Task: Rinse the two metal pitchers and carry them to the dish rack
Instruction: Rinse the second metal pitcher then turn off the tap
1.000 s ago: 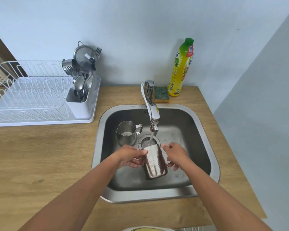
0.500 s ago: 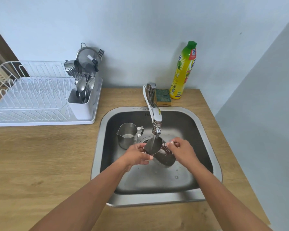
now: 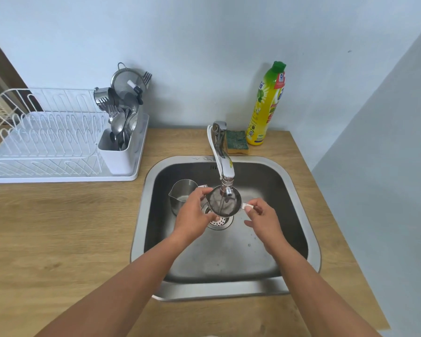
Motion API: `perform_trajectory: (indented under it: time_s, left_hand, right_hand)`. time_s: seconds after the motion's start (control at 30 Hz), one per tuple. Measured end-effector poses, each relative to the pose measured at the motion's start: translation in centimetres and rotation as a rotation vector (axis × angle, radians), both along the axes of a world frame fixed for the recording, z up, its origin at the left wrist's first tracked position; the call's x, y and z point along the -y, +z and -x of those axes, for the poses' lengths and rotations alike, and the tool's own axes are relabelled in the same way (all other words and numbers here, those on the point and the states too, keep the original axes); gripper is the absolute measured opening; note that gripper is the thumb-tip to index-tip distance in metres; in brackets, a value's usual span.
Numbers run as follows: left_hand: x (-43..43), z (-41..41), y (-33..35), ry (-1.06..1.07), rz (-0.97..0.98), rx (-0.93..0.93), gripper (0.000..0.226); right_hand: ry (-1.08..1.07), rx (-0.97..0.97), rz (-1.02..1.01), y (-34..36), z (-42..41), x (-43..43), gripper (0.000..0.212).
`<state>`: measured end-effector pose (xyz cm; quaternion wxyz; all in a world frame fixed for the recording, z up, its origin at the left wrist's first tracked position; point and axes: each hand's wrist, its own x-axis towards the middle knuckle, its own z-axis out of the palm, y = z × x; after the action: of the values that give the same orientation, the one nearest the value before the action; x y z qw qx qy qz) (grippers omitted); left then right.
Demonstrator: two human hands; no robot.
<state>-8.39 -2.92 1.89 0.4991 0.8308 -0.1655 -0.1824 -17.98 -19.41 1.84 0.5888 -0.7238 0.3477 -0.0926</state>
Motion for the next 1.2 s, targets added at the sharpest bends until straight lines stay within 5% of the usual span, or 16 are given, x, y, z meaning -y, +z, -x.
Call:
perform_trajectory:
  time_s: [0.3, 0.6, 0.77, 1.2]
  left_hand:
    - [-1.9, -0.2, 2.1, -0.052, -0.055, 0.250, 0.076]
    - [-3.8, 0.1, 2.7, 0.050, -0.166, 0.269, 0.065]
    - [-4.4, 0.6, 1.3, 0.037, -0.239, 0.087, 0.061]
    - [-1.7, 1.7, -1.2, -0.080, 0.064, -0.481, 0.059]
  right_hand:
    - [0.056, 0.118, -0.340, -1.3, -1.2, -1.7, 0.009]
    - [0.186, -0.085, -0.396, -1.0, -1.1, -3.3, 0.016]
    - [0.220, -0.199, -0.264, -0.4, -0.2, -2.4, 0.027]
    - [0.208, -0.251, 0.220, 3.6, 2.3, 1.9, 0.024]
